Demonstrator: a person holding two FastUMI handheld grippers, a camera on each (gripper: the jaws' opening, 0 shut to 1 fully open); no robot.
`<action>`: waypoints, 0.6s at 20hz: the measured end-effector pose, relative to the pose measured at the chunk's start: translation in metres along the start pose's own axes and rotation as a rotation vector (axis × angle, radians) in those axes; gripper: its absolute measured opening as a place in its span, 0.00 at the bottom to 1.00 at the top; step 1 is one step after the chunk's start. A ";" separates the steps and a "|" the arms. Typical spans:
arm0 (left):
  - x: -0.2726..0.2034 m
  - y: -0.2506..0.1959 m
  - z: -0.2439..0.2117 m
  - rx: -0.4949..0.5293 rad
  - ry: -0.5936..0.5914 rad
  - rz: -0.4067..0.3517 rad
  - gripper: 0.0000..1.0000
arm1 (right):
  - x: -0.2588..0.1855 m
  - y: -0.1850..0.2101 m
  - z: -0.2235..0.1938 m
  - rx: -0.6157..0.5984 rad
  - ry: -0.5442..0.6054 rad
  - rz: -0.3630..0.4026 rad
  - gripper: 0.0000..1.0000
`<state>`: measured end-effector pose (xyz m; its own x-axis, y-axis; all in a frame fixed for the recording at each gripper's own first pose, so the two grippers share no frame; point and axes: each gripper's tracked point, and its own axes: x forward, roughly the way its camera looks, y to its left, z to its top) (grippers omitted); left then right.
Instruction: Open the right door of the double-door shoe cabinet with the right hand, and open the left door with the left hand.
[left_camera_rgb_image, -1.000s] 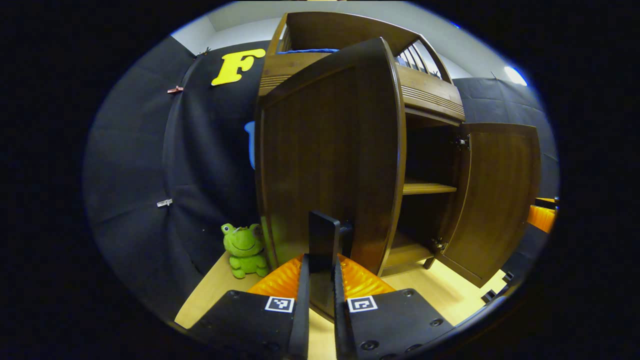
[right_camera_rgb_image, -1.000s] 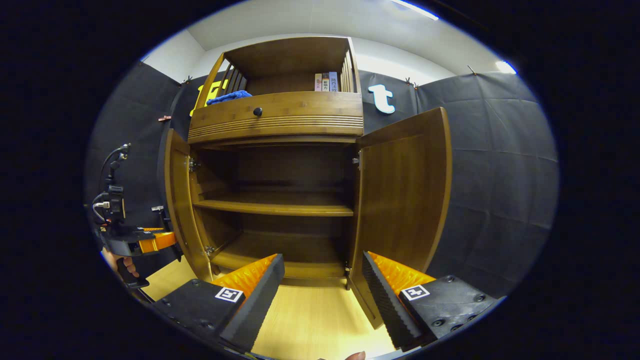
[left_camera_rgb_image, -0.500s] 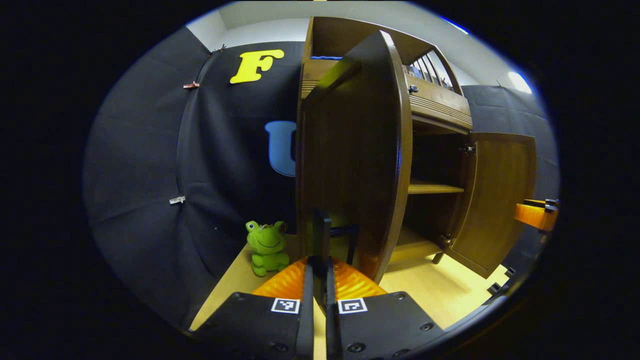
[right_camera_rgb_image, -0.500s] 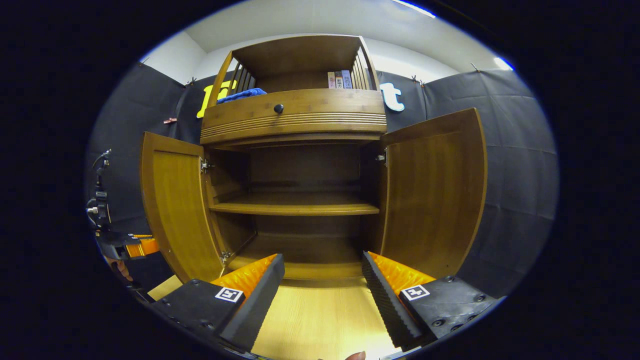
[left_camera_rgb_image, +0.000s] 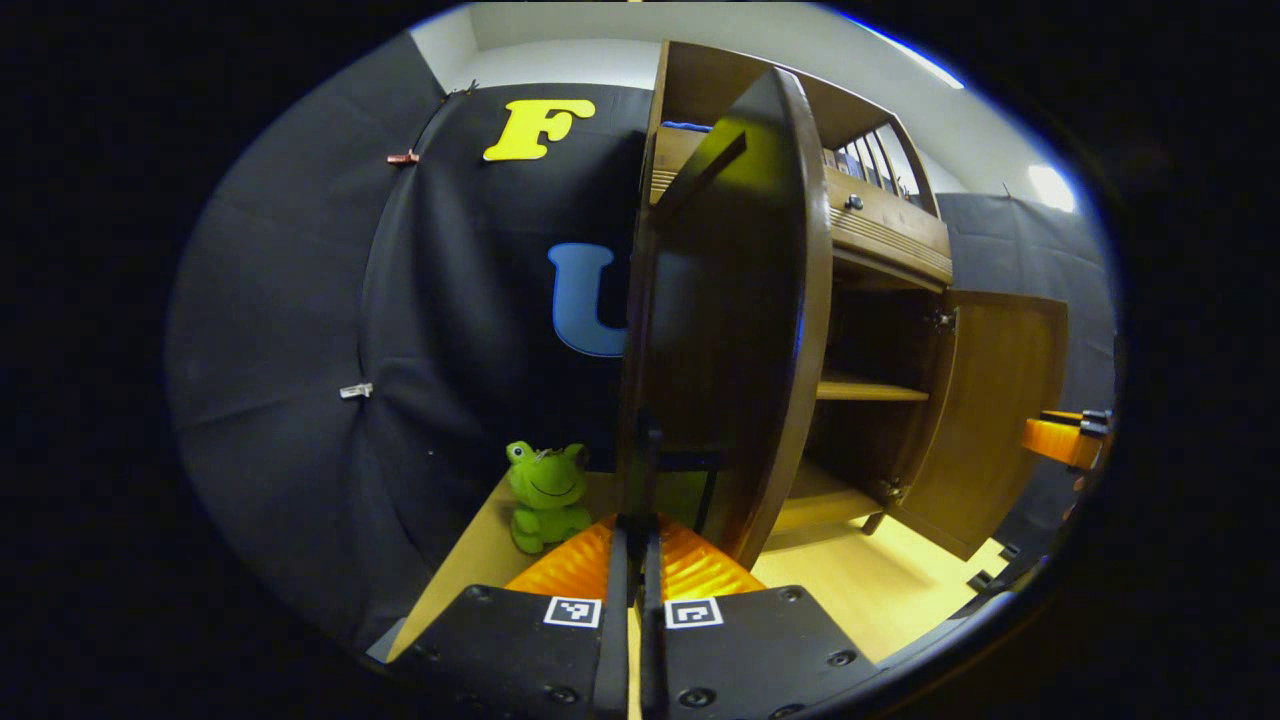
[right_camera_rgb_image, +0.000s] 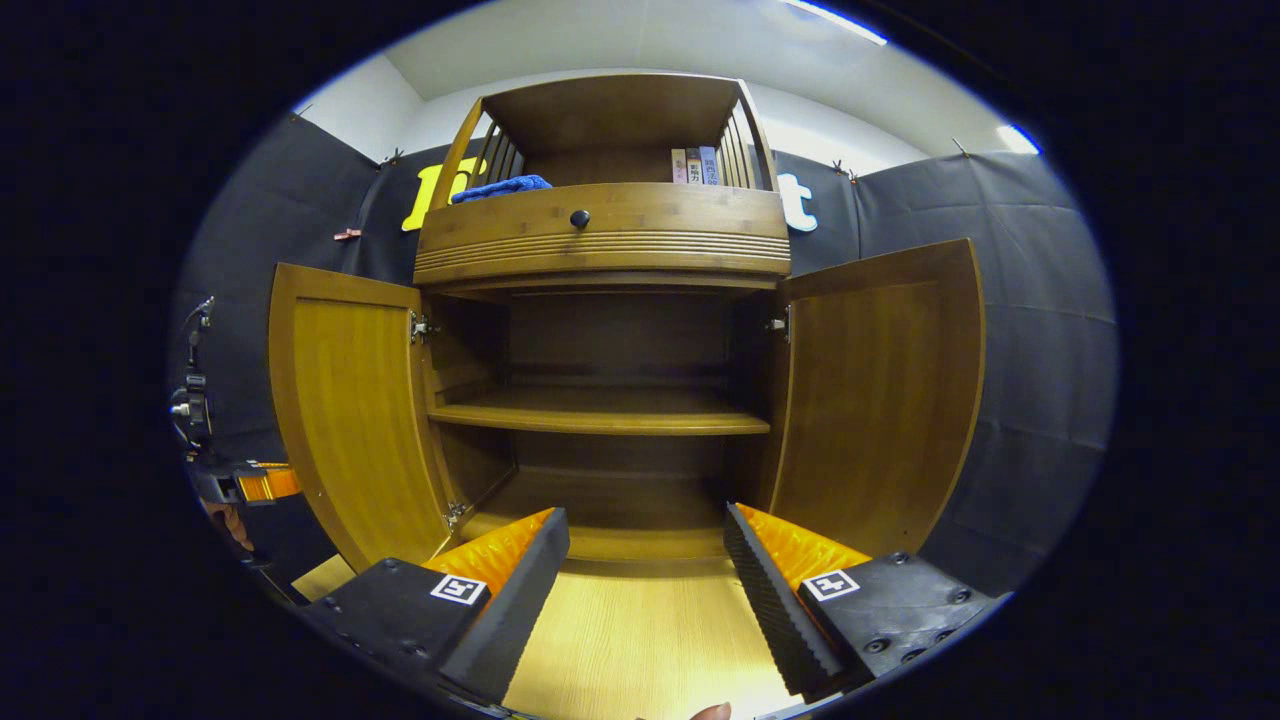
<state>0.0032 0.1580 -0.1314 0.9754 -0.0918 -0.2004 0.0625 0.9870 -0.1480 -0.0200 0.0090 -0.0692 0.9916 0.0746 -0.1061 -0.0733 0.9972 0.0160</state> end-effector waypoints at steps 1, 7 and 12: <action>0.000 0.001 0.001 -0.004 -0.002 -0.003 0.10 | -0.001 -0.002 0.000 0.003 0.001 -0.007 0.99; -0.013 0.001 0.007 -0.001 -0.025 0.017 0.10 | -0.003 -0.013 0.000 0.012 0.005 -0.022 0.99; -0.034 0.002 0.011 0.029 -0.044 0.086 0.10 | 0.003 -0.023 0.001 0.011 0.006 -0.007 0.99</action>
<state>-0.0280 0.1648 -0.1146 0.9858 -0.0011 -0.1681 -0.0167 0.9944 -0.1042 -0.0153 -0.0136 -0.0687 0.9914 0.0673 -0.1122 -0.0647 0.9976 0.0264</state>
